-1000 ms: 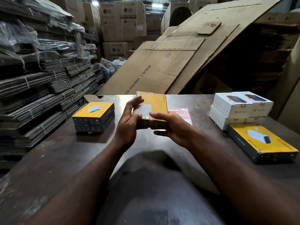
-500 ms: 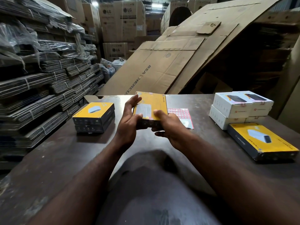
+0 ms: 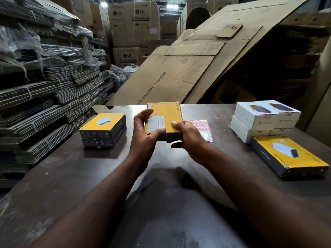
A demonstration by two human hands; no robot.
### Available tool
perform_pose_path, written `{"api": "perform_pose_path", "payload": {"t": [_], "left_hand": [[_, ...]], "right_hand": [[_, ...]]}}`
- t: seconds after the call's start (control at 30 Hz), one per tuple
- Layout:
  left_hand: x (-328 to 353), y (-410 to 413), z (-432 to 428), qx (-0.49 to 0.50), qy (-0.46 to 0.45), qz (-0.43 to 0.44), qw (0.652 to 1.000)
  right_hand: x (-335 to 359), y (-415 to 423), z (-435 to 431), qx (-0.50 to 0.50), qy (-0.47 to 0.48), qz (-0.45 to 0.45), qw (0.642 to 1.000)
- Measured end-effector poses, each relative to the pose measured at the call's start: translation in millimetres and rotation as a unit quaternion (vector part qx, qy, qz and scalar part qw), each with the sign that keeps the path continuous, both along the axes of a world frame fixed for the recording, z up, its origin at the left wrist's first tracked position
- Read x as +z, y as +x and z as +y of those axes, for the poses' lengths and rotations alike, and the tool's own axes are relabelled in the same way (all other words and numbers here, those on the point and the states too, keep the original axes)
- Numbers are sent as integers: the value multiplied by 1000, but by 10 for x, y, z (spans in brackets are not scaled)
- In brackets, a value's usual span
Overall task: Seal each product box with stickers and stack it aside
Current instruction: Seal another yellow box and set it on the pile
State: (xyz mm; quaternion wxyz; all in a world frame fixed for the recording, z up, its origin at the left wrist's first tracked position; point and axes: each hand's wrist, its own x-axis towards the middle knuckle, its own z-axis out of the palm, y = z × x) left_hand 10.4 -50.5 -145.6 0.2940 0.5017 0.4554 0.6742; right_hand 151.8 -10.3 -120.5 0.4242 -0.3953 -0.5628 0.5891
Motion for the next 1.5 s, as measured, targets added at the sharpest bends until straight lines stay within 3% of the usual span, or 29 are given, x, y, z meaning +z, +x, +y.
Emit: {"api": "perform_pose_path", "payload": {"t": [0.2, 0.3, 0.47, 0.6, 0.77, 1.03, 1.37, 1.5], "left_hand": [[107, -1, -17, -25, 10, -107, 994], [62, -8, -27, -40, -2, -32, 999], [-9, -45, -3, 36, 11, 131, 991], [34, -49, -26, 50, 28, 160, 985], [84, -39, -70, -19, 9, 115, 993], [85, -30, -80, -86, -16, -9, 996], [100, -14, -65, -81, -55, -40, 994], [79, -23, -55, -39, -42, -30, 998]], "right_hand": [[-17, -53, -8, 8, -2, 10, 1000], [13, -20, 21, 2, 5, 15, 1000], [16, 16, 14, 5, 2, -2, 1000], [17, 4, 2, 9, -5, 5, 1000], [32, 40, 49, -25, 44, 0, 999], [43, 149, 71, -16, 137, -102, 985], [-48, 146, 87, 16, 170, -156, 973], [-82, 113, 75, 32, 170, -136, 976]]}}
